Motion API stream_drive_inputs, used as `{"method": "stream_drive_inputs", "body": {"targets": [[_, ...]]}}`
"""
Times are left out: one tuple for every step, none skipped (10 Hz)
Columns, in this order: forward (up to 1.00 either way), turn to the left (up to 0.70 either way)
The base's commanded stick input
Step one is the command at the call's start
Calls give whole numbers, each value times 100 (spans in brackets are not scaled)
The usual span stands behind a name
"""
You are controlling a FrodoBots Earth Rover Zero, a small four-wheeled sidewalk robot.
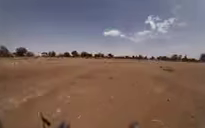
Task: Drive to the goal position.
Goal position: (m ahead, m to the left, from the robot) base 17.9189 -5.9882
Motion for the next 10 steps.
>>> {"method": "stream_drive_inputs", "body": {"targets": [[70, 0], [70, 0], [70, 0], [70, 0], [70, 0], [70, 0], [70, 0], [70, 0], [70, 0], [70, 0]]}}
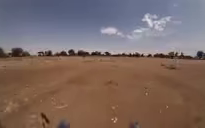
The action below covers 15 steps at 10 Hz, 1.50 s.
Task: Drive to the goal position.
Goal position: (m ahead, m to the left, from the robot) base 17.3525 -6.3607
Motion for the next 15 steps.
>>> {"method": "stream_drive_inputs", "body": {"targets": [[70, 0], [70, 0], [70, 0], [70, 0], [70, 0], [70, 0], [70, 0], [70, 0], [70, 0], [70, -35], [70, -35], [70, -35], [70, -35], [70, -22], [70, -6]]}}
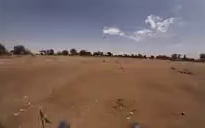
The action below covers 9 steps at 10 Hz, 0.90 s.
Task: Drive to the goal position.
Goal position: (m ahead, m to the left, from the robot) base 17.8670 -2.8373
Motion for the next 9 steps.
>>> {"method": "stream_drive_inputs", "body": {"targets": [[70, 0], [70, 0], [70, 0], [70, 0], [70, 0], [70, 0], [70, 0], [70, 0], [70, 0]]}}
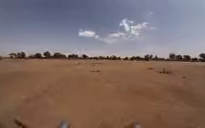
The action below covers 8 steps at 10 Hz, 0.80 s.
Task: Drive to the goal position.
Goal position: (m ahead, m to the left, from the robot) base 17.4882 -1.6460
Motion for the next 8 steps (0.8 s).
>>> {"method": "stream_drive_inputs", "body": {"targets": [[70, 0], [70, 0], [70, 0], [70, 0], [70, 0], [70, 0], [70, 0], [70, 0]]}}
